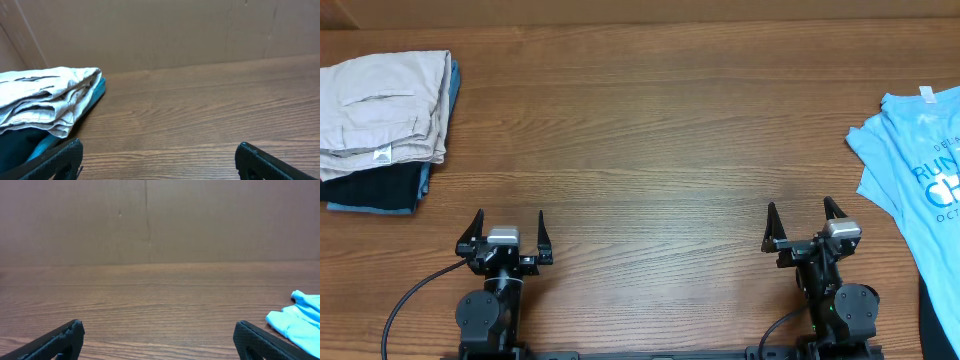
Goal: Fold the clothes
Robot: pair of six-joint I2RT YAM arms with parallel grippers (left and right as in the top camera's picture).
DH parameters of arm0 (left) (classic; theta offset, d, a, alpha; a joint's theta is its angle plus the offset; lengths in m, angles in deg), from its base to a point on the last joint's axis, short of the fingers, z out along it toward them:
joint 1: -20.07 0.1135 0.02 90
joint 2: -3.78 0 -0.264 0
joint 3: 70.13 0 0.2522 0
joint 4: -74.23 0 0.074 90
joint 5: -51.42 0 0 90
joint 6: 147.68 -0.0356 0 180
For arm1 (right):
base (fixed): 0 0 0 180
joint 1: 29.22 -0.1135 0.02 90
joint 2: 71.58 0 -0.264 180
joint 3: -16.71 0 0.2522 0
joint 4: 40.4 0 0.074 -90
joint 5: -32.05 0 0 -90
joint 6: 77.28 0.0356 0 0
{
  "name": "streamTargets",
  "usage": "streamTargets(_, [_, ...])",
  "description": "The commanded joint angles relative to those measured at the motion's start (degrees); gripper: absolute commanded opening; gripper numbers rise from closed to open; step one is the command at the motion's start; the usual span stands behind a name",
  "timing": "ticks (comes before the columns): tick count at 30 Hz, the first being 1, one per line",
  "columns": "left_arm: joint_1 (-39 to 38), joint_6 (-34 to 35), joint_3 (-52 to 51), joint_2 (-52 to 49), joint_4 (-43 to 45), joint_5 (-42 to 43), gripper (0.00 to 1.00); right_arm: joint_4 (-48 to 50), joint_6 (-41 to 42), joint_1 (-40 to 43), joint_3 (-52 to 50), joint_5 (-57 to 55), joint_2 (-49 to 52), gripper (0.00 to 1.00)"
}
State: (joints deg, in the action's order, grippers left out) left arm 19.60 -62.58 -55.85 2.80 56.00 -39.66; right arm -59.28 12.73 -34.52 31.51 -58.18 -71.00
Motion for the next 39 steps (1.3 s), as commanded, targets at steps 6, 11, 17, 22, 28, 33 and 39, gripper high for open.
streamTargets(6, [-0.3, -1.3, -0.2, 0.6, 0.1, 0.7, 1.00, 0.3, 0.0, -0.2, -0.6, -0.2, -0.4, 1.00])
streamTargets(11, [-0.3, -1.3, -0.2, 0.6, 0.1, 0.7, 1.00, 0.3, 0.0, -0.2, -0.6, -0.2, -0.4, 1.00])
streamTargets(17, [-0.3, -1.3, -0.2, 0.6, 0.1, 0.7, 1.00, 0.3, 0.0, -0.2, -0.6, -0.2, -0.4, 1.00])
streamTargets(22, [-0.3, -1.3, -0.2, 0.6, 0.1, 0.7, 1.00, 2.2, 0.0, -0.2, -0.5, 0.0, -0.4, 1.00])
streamTargets(28, [-0.3, -1.3, -0.2, 0.6, 0.1, 0.7, 1.00, -1.5, 9.7, -0.2, 5.7, -2.8, -0.4, 1.00])
streamTargets(33, [-0.3, -1.3, -0.2, 0.6, 0.1, 0.7, 1.00, -13.7, 9.7, -0.2, 18.7, -8.0, -0.4, 1.00])
streamTargets(39, [-0.3, -1.3, -0.2, 0.6, 0.1, 0.7, 1.00, -23.2, 10.2, -0.2, 33.6, -10.9, 4.1, 1.00])
